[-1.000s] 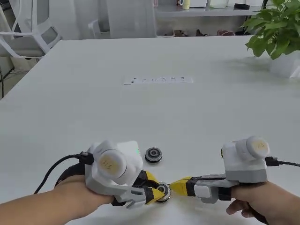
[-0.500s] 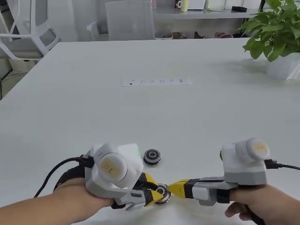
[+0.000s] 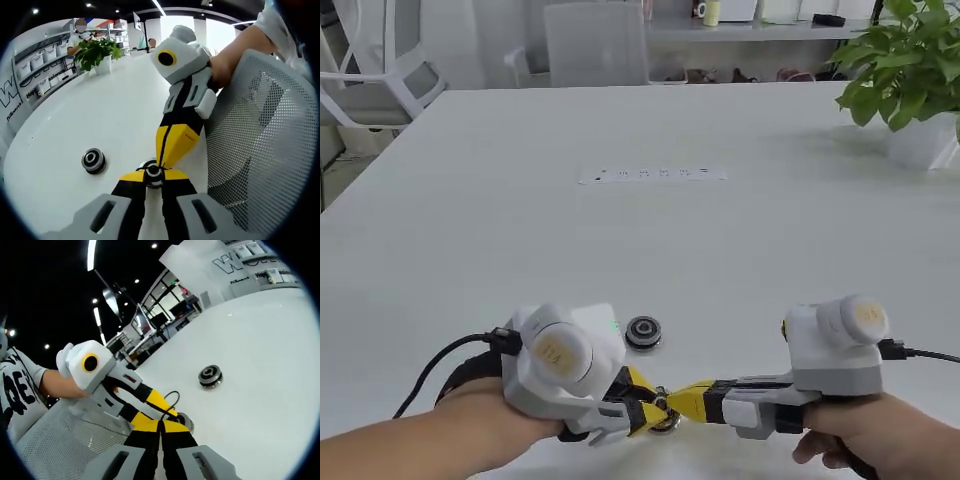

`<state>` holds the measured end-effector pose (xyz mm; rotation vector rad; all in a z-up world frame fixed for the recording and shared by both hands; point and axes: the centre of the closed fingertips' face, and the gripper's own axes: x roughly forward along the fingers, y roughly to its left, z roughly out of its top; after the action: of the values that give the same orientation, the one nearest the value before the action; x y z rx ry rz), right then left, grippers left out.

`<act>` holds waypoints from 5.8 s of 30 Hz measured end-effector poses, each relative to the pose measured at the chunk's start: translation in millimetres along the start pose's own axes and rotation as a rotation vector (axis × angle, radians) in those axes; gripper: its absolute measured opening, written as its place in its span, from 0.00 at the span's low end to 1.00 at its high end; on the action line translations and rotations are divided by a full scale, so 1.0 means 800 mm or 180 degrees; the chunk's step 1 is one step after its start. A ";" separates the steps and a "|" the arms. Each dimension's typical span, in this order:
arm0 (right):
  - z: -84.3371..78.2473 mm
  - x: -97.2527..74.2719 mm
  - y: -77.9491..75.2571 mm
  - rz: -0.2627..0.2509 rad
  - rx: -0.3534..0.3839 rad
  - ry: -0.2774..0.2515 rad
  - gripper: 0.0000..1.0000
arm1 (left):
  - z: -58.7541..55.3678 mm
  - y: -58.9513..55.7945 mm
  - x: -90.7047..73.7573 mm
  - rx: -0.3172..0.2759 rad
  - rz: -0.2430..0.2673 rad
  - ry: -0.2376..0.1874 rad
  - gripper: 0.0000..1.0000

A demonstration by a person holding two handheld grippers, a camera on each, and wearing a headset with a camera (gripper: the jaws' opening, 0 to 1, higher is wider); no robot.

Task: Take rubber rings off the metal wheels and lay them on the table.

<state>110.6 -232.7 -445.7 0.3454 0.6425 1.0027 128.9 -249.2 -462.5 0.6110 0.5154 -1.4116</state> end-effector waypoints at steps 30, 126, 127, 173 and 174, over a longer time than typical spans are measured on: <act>0.019 -0.010 -0.017 -0.0192 -0.0033 -0.0117 0.00 | 0.010 -0.008 -0.035 -0.0020 -0.0111 -0.0044 0.22; 0.023 0.084 -0.044 -0.0256 -0.0692 0.0690 0.17 | -0.031 0.054 -0.157 -0.0749 0.0523 -0.0453 0.64; 0.024 0.083 -0.044 -0.0261 -0.0697 0.0687 0.18 | -0.031 0.054 -0.157 -0.0752 0.0516 -0.0451 0.64; 0.069 -0.012 -0.066 -0.0652 -0.0654 0.0145 0.23 | 0.009 0.064 -0.120 -0.0789 0.0303 -0.0543 0.61; 0.070 -0.013 -0.068 -0.0664 -0.0654 0.0133 0.24 | 0.010 0.065 -0.119 -0.0796 0.0302 -0.0544 0.60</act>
<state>178.9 -268.0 -428.8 0.0749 0.5941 0.8684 170.9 -180.9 -389.6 0.3069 0.5099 -1.2718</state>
